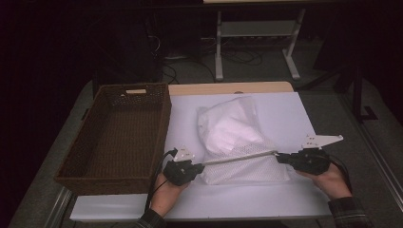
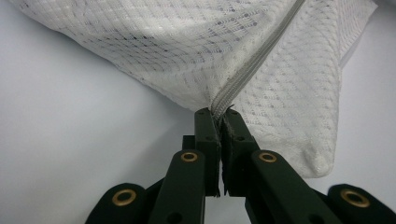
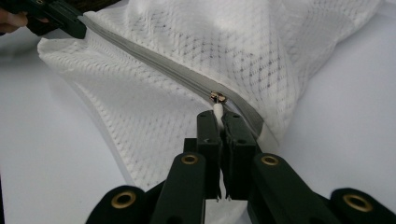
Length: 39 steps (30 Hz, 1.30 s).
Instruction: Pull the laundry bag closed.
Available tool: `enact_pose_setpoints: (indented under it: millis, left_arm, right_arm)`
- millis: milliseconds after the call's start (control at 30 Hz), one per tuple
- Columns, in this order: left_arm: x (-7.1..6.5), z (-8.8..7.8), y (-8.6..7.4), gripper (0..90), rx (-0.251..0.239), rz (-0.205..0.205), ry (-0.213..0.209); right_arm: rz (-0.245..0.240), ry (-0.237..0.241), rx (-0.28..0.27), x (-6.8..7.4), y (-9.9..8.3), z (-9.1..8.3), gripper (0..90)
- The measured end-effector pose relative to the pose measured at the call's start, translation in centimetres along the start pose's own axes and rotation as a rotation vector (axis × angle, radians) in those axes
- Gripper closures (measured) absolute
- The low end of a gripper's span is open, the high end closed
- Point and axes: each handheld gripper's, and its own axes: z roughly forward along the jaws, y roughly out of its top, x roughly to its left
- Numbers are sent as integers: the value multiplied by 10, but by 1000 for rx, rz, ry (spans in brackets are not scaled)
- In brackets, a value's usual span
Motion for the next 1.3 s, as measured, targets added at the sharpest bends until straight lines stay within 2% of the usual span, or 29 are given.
enact_pose_setpoints:
  millis: [267,367,467,600,633,700,767,833,967,1033,1067,1200,1300]
  left_arm:
    - [0,0,-1,865,6,-3,3]
    - [0,0,-1,865,6,-1,-1]
    - [0,1,-1,864,6,-4,3]
    - [0,1,-2,840,-4,-6,-14]
    - [-1,1,-2,810,-4,-2,-18]
    - [-3,3,-3,723,-7,12,-20]
    - [-5,5,-2,591,-7,20,-14]
    - [-7,6,-2,481,-10,25,-20]
    - [-8,8,-1,258,-13,36,-27]
    - [-7,8,0,168,-21,40,-39]
    - [-7,7,0,134,-32,41,-39]
    - [-7,4,0,123,-51,56,-44]
    - [-9,1,-1,123,-51,62,-52]
  right_arm:
    - [11,-35,9,-8,-6,-6,866]
    - [34,-44,9,-13,-11,-9,865]
    - [37,-52,9,-14,-12,-8,864]
    - [42,-50,12,-14,-13,-4,850]
    - [44,-48,11,-13,-13,-4,821]
    - [41,-47,11,-12,-13,-1,702]
    - [42,-41,15,-9,-12,1,601]
    - [30,-65,5,-6,-12,3,473]
    - [41,-73,-7,-4,-10,6,254]
    - [38,-100,-11,-1,-10,8,170]
    - [38,-108,-15,0,-9,8,137]
    - [30,-136,-27,8,-11,7,76]
    - [29,-152,-30,14,-15,6,73]
